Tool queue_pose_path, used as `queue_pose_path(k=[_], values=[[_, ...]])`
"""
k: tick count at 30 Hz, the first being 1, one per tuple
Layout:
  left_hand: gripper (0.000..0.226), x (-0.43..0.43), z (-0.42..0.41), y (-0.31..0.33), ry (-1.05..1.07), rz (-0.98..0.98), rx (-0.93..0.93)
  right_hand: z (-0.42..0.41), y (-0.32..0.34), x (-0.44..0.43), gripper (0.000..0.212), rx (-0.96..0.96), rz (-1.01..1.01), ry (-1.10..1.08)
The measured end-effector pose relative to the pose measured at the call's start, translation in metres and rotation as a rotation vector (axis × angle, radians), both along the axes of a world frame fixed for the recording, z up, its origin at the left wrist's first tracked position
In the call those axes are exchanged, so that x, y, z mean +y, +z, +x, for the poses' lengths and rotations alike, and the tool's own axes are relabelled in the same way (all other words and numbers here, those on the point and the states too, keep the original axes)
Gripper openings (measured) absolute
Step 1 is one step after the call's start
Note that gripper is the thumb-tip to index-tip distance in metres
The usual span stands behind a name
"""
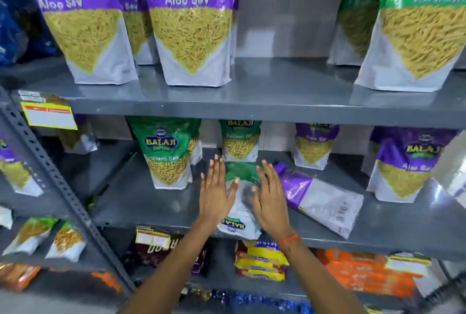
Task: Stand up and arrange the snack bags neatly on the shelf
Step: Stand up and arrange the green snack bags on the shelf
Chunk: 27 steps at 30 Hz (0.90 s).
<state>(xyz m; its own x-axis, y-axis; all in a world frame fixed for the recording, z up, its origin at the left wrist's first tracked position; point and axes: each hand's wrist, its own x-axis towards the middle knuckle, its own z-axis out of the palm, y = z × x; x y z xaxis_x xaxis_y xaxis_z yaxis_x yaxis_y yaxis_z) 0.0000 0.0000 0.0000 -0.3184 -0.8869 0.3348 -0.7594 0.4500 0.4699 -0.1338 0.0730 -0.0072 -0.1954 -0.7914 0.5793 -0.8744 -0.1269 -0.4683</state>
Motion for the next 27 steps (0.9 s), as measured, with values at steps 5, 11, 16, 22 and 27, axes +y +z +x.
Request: queue_pose_path(k=[5, 11, 16, 22, 27], values=[[0.06, -0.047, -0.007, -0.024, -0.127, 0.71, -0.019, -0.006, -0.04, -0.014, 0.031, -0.097, 0.382, -0.104], [0.03, -0.065, -0.004, -0.043, 0.076, 0.544, 0.154, -0.013, -0.047, -0.031, 0.029, -0.368, 0.606, -0.44], [0.021, -0.077, 0.004, -0.043, 0.288, 0.654, 0.309, -0.017, -0.045, -0.046, 0.025, -0.683, 0.54, -0.447], [0.019, -0.083, 0.014, -0.039, 0.382, 0.642, 0.589, -0.011, -0.027, -0.056, 0.026, -0.269, 0.521, -0.416], [0.014, -0.086, 0.013, -0.023, 0.325, 0.504, 0.706, -0.013, -0.007, -0.068, 0.03, -0.035, 0.547, -0.387]])
